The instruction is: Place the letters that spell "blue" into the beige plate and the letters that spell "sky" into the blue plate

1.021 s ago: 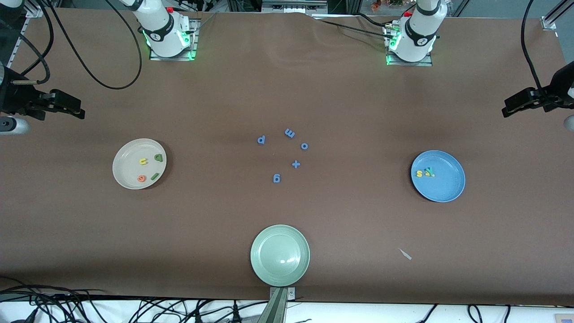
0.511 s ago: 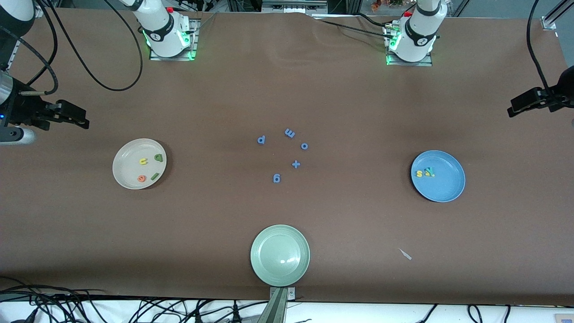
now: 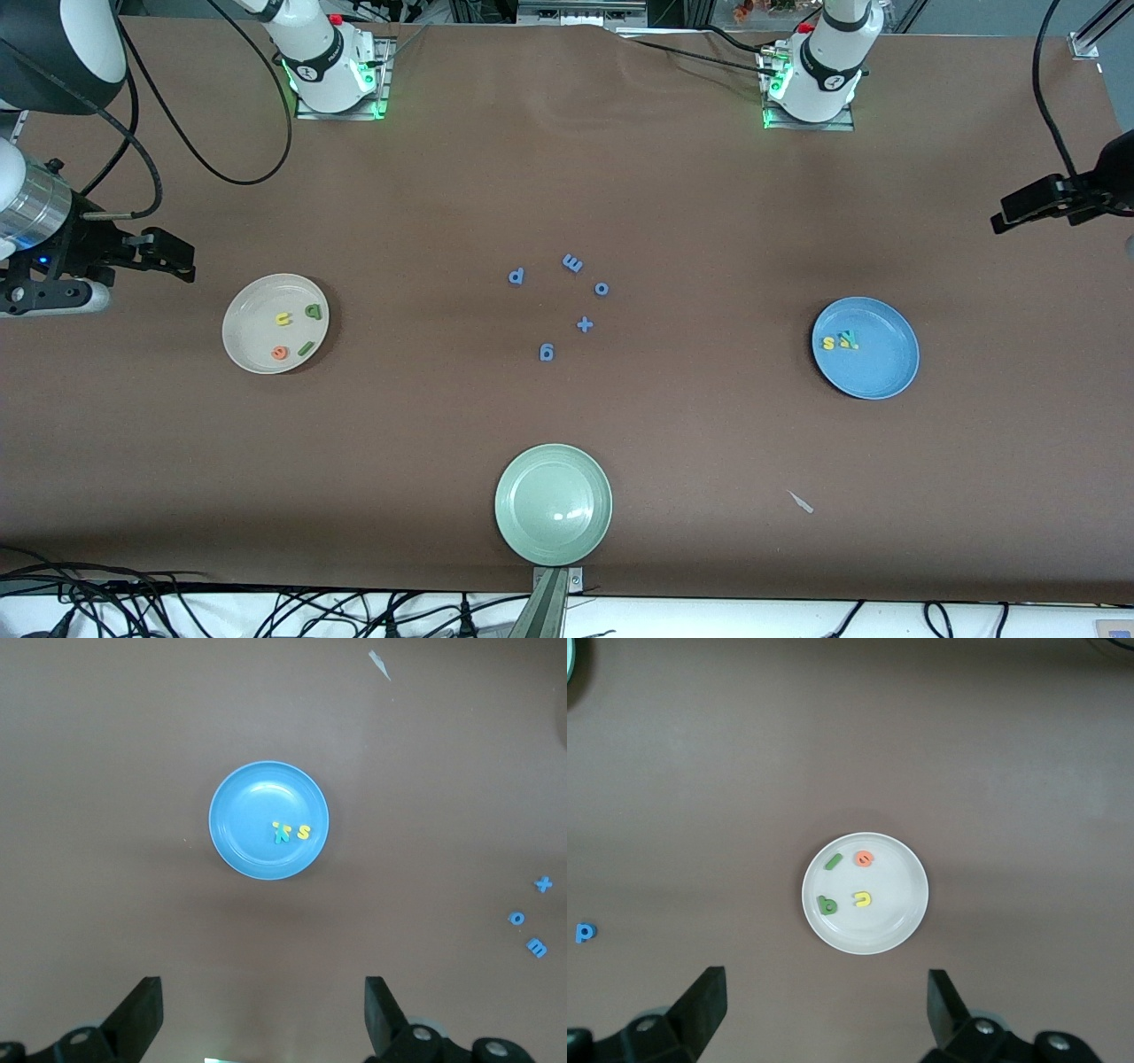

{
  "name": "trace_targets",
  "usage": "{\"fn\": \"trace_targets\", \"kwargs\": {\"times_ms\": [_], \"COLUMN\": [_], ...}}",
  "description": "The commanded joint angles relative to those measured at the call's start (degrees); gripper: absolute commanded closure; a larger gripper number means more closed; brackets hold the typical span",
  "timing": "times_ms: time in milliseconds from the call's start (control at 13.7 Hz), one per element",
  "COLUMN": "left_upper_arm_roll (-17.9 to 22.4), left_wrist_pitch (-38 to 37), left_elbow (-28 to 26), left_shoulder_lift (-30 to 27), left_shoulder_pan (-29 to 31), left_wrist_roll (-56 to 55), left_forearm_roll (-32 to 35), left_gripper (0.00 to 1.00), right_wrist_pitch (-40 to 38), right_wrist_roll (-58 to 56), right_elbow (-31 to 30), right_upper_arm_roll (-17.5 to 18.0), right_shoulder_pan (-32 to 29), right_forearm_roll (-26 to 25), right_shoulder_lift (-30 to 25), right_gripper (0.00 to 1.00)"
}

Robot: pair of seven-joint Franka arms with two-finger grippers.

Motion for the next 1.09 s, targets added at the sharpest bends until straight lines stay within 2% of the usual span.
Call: {"fn": "trace_targets", "kwargs": {"times_ms": [0,365,584,1021], "left_upper_arm_roll": [-0.04,-0.21,-0.22,-1.01], "left_wrist_pitch": [-0.7,-0.61,-0.61,-0.52], "left_elbow": [1.78,1.78,1.78,1.78], "left_shoulder_lift": [0.18,0.27,0.27,0.79], "left_shoulder_pan": [0.32,-0.38,-0.55,-0.64], "left_wrist_roll": [0.76,0.85,0.59,0.24], "left_forearm_roll": [-0.7,2.01,1.41,1.49], "left_gripper": [0.0,0.0,0.0,0.0], "right_wrist_pitch": [-0.87,-0.95,-3.41,-4.38], "right_wrist_roll": [-0.36,-0.27,0.17,-0.44], "right_elbow": [0.48,0.3,0.48,0.48], "right_upper_arm_roll": [0.15,0.33,0.07,0.07], "right_shoulder_pan": [-0.27,-0.18,-0.18,-0.18], "right_forearm_roll": [-0.15,0.02,4.84,4.59], "right_shoulder_lift": [-0.75,-0.76,-0.93,-0.93], "right_gripper": [0.0,0.0,0.0,0.0]}}
